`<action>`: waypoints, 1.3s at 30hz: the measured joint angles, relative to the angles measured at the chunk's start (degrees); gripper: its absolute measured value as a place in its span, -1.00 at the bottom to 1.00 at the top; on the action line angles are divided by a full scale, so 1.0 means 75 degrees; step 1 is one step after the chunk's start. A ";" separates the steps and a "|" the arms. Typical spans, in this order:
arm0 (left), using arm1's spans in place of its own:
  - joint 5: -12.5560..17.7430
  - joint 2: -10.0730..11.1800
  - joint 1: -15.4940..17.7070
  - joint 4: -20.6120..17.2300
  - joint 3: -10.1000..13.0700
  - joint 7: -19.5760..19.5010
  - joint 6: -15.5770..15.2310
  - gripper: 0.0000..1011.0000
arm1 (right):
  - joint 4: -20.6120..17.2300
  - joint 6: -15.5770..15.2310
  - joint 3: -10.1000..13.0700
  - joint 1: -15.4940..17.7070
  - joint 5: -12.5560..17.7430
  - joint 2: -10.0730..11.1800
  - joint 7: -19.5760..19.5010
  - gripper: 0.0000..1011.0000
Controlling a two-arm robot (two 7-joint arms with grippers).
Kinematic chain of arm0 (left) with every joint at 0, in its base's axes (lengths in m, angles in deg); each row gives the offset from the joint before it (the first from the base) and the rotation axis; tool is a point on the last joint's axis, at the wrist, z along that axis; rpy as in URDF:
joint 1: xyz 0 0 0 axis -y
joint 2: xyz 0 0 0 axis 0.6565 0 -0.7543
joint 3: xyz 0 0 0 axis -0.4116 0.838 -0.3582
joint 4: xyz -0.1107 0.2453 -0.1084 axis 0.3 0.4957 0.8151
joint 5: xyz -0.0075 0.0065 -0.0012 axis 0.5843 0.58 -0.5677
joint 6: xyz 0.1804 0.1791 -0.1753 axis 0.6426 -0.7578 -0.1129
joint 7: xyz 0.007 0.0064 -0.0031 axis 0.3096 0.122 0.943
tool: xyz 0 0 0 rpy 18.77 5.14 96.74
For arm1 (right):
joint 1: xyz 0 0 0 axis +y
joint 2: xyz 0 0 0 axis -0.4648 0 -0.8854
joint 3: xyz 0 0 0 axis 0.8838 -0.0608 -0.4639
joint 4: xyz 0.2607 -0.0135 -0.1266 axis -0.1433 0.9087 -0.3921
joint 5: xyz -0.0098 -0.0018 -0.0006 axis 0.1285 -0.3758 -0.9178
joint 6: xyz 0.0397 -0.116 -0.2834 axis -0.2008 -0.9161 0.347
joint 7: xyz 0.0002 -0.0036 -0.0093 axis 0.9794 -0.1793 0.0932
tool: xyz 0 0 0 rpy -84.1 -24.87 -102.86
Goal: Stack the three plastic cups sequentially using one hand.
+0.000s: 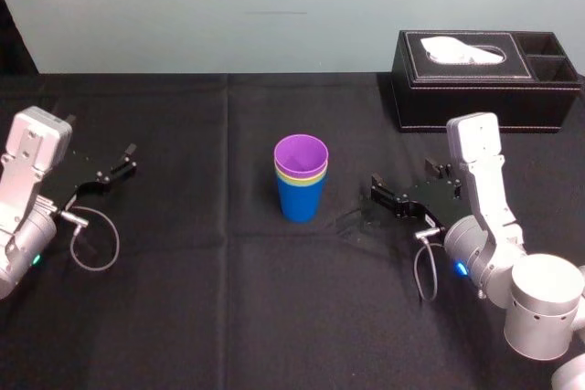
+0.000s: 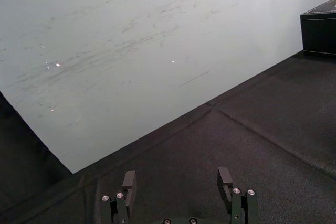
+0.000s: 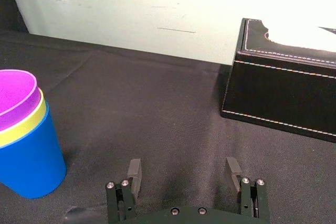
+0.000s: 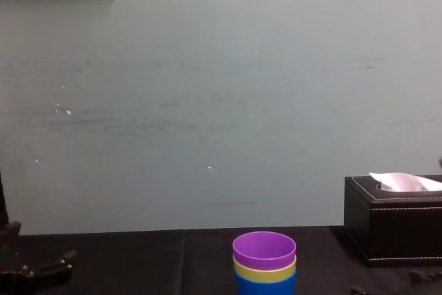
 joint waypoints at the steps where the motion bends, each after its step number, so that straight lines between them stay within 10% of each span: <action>1: 0.0000 0.0000 0.0000 0.0000 0.0000 0.0000 0.0000 1.00 | 0.0000 0.0000 0.0000 0.0000 0.0000 0.0000 0.0000 0.99; 39: 0.0000 0.0000 0.0000 0.0000 0.0000 0.0000 0.0000 1.00 | 0.0000 0.0000 0.0000 0.0000 0.0000 0.0000 0.0000 0.99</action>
